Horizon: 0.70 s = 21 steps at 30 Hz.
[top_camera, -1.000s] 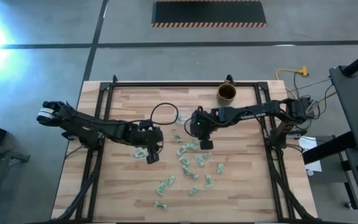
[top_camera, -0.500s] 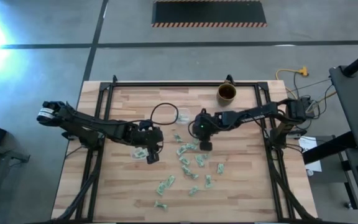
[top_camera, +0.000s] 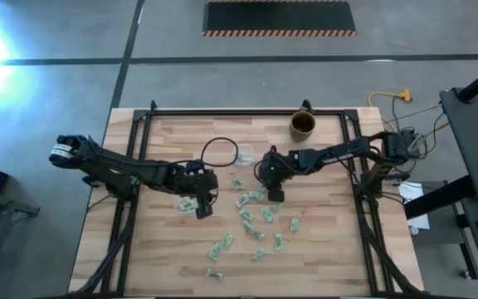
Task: Pick and place Stevia / Truvia into bins
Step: Put the stevia packet into the top transparent container
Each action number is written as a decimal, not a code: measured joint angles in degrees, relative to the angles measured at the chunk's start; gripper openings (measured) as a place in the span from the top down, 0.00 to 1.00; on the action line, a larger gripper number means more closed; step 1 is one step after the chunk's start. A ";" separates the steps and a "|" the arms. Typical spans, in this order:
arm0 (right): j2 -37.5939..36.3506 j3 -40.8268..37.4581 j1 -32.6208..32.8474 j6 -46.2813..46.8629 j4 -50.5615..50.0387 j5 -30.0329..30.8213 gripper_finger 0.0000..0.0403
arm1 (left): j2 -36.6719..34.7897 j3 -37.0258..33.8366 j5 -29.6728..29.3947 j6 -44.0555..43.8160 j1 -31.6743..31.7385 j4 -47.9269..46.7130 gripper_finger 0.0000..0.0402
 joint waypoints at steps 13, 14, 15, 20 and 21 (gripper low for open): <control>2.26 -1.58 -1.10 4.81 1.89 -1.15 0.68 | 0.02 0.02 0.00 0.02 0.02 0.04 0.72; 2.39 -1.56 -1.12 5.29 2.18 -1.32 0.69 | 0.02 0.01 0.02 0.02 0.00 0.04 0.72; 2.42 -1.56 -1.12 5.73 2.39 -1.33 0.70 | 0.02 0.00 0.00 0.00 0.00 0.04 0.72; 2.27 -1.56 -1.12 5.98 2.73 -1.43 0.79 | 0.02 0.02 0.02 -0.02 0.01 0.04 0.72; 2.25 -1.56 -1.12 5.82 2.76 -1.61 0.82 | 0.02 0.02 0.02 -0.02 0.02 0.02 0.72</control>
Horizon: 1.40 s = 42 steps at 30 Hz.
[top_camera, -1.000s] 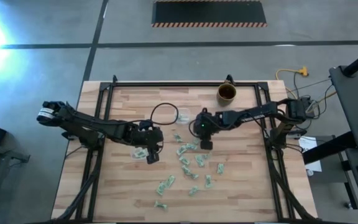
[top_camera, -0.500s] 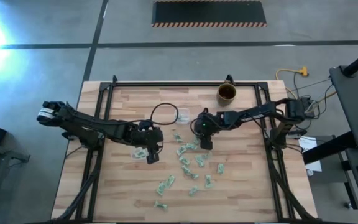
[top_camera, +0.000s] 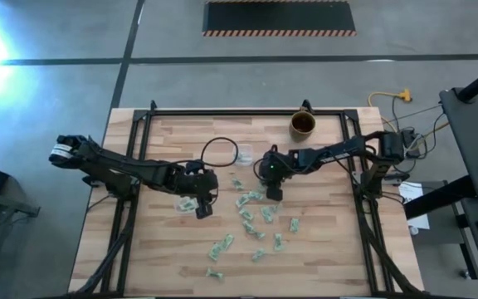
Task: Pick and place Stevia / Truvia into bins
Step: Put the stevia packet into the top transparent container
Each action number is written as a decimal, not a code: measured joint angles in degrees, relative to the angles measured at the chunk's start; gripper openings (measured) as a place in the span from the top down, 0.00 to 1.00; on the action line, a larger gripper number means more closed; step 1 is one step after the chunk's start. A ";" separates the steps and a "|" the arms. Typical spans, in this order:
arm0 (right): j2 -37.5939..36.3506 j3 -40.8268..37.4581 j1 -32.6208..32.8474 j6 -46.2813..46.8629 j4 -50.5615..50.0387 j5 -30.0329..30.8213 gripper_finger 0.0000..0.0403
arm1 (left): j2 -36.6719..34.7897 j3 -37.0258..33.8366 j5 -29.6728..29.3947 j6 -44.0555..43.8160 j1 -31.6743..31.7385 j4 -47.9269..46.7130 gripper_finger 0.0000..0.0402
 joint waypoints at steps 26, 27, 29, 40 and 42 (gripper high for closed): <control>-10.19 -0.11 -0.55 0.41 9.58 11.00 0.98 | 0.00 -0.01 -0.07 -0.02 -0.01 0.05 0.72; -10.28 -0.07 -0.87 0.42 10.92 11.67 0.98 | 0.00 0.00 -0.07 -0.02 -0.02 0.17 0.72; -9.74 0.33 -1.70 0.42 12.84 12.22 0.98 | 0.00 0.00 -0.09 -0.02 -0.02 0.17 0.72; -1.51 7.23 -5.35 3.37 12.09 12.20 0.98 | 0.00 -0.01 -0.15 -0.06 -0.02 0.39 0.72; -0.99 8.40 -5.83 3.42 10.87 12.22 0.98 | 0.00 0.00 -0.15 -0.11 0.00 0.37 0.72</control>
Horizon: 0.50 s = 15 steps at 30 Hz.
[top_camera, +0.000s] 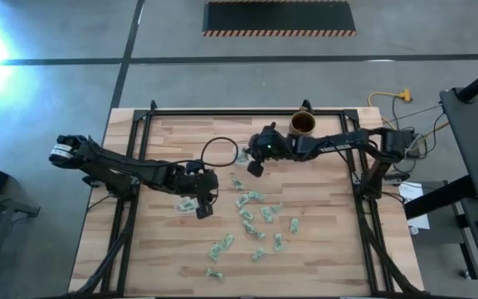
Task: Pick and place Stevia / Truvia into bins
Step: Put the stevia packet into the top transparent container
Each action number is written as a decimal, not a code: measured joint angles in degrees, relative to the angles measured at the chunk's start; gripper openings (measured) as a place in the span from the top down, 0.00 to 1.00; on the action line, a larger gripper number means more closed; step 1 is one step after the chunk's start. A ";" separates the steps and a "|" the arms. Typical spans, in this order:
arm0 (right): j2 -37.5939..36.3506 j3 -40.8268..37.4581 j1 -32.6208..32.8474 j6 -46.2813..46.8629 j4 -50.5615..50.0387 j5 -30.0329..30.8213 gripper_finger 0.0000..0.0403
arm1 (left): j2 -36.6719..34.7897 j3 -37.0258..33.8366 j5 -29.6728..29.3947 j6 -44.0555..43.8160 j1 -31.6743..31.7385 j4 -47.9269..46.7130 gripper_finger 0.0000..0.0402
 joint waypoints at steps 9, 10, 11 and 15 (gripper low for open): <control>2.10 4.00 -1.77 -1.41 -6.43 -1.07 0.90 | 0.00 -0.02 -0.13 0.02 0.00 0.05 0.72; 2.10 4.11 -1.75 -1.43 -6.41 -1.14 0.89 | 0.00 -0.01 -0.15 0.02 0.00 0.02 0.72; 2.10 4.20 -1.63 -1.46 -6.49 -1.14 0.87 | 0.00 0.00 -0.17 0.02 -0.01 0.06 0.72; 1.91 4.52 -1.68 -1.50 -6.59 -1.84 0.82 | 0.00 -0.02 -0.19 0.02 -0.01 0.07 0.72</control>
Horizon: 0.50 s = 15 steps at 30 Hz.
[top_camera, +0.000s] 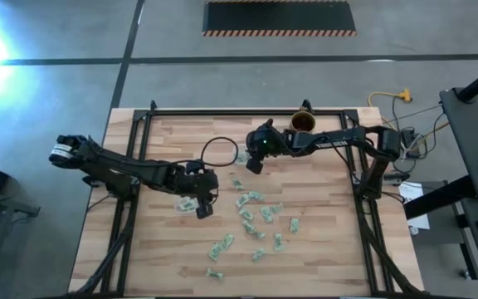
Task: Pick and place Stevia / Truvia into bins
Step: Put the stevia packet into the top transparent container
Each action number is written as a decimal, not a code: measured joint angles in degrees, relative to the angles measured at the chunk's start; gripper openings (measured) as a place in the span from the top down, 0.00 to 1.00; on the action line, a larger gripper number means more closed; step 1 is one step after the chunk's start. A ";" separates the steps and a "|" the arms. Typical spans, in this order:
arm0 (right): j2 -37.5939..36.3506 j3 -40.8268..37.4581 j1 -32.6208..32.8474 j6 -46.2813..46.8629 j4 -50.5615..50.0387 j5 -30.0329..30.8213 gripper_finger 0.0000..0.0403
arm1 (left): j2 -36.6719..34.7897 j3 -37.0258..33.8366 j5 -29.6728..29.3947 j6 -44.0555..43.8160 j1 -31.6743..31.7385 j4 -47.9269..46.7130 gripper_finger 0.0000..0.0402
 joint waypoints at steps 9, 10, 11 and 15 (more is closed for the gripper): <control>-0.67 -0.97 2.85 -3.26 -1.05 -18.19 0.78 | 0.00 0.00 -0.06 -1.09 0.00 -0.04 0.72; -0.63 -1.07 3.69 -3.87 -1.12 -19.02 0.78 | 0.00 0.00 -0.07 -1.09 0.01 -0.04 0.72; -0.62 -1.15 4.62 -4.58 -1.53 -19.33 0.79 | 0.00 0.00 -0.07 -1.09 0.01 -0.04 0.72; -0.62 -1.27 7.91 -6.92 -3.75 -19.34 0.81 | 0.00 0.02 -0.08 -1.21 0.01 -0.04 0.72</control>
